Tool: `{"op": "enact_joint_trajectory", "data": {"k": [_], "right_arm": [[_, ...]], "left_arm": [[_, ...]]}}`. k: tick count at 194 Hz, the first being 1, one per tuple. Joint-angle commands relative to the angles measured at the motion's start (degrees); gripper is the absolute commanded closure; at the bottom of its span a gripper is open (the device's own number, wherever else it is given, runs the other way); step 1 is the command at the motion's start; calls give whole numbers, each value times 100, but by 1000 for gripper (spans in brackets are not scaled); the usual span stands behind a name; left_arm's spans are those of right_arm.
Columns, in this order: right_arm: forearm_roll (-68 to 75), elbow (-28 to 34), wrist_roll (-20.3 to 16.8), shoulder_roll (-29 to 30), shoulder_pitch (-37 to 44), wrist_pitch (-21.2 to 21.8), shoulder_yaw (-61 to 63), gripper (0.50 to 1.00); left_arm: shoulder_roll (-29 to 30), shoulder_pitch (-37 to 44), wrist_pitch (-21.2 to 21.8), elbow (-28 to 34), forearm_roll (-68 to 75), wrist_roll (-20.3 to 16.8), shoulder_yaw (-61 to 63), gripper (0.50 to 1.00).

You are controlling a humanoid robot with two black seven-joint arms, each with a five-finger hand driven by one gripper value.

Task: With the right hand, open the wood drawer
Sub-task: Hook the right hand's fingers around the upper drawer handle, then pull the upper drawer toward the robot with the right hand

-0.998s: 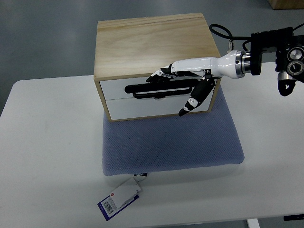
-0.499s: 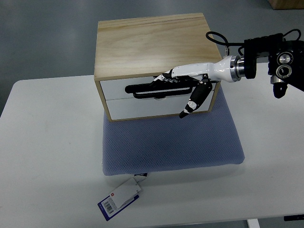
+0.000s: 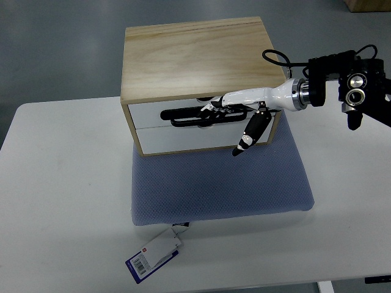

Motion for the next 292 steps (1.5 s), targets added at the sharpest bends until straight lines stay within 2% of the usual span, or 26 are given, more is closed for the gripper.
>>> {"op": "enact_joint_trajectory", "data": {"k": [1, 56, 90, 133, 188, 292], "right_arm": [[-8, -29, -1, 23, -20, 0, -7, 562], [10, -29, -45, -21, -20, 0, -7, 562], [89, -12, -546, -56, -28, 0, 19, 562], [124, 85, -555, -64, -37, 0, 37, 562], [194, 603, -563, -214, -37, 0, 46, 562], [203, 1052, -607, -328, -46, 0, 28, 562]], "left_arm": [[0, -8, 1, 0, 0, 5, -3, 500], [0, 0, 1, 0, 0, -3, 6, 500], [0, 0, 1, 0, 0, -3, -3, 500], [0, 0, 1, 0, 0, -3, 6, 500], [0, 0, 1, 0, 0, 5, -3, 500], [0, -9, 1, 0, 0, -3, -3, 500]]}}
